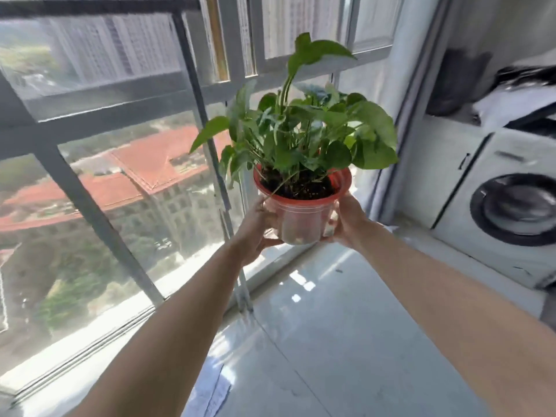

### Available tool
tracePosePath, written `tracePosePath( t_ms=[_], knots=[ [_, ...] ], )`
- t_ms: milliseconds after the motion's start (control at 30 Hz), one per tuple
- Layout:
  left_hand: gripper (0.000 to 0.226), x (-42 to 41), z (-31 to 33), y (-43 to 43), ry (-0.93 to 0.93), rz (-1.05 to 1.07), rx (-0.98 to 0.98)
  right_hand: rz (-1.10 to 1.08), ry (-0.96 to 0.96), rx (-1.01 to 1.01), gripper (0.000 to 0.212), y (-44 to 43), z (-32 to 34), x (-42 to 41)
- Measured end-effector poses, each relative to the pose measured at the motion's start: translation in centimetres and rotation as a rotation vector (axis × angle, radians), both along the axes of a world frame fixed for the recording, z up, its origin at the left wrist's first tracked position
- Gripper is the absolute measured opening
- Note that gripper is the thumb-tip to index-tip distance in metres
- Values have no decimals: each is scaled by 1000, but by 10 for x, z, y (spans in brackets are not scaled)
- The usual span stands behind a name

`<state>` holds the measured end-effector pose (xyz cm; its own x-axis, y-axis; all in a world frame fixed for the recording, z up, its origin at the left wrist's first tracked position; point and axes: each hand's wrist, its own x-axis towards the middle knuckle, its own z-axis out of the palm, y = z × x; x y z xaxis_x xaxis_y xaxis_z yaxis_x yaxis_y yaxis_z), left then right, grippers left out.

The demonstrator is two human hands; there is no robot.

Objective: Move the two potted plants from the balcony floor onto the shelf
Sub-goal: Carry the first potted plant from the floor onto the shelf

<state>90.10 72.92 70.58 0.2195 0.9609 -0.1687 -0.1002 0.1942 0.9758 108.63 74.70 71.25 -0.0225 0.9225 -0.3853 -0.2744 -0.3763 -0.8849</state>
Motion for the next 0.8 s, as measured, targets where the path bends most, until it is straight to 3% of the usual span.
tracePosePath(
  t_ms=[100, 267, 367, 667, 800],
  knots=[
    [59, 37, 4, 21, 8, -143, -5, -137, 12, 4, 39, -3, 7, 41],
    [52, 110, 22, 58, 4, -371, 59, -342, 108, 19, 47, -9, 20, 113],
    [51, 159, 31, 81, 42, -460, 137, -352, 137, 28, 41, -2, 31, 163],
    [76, 290, 57, 160, 9, -440, 188, -18, -65, 209, 63, 61, 68, 310],
    [52, 343, 72, 203, 5, -469, 181, 110, -191, 243, 77, 107, 86, 365]
  ],
)
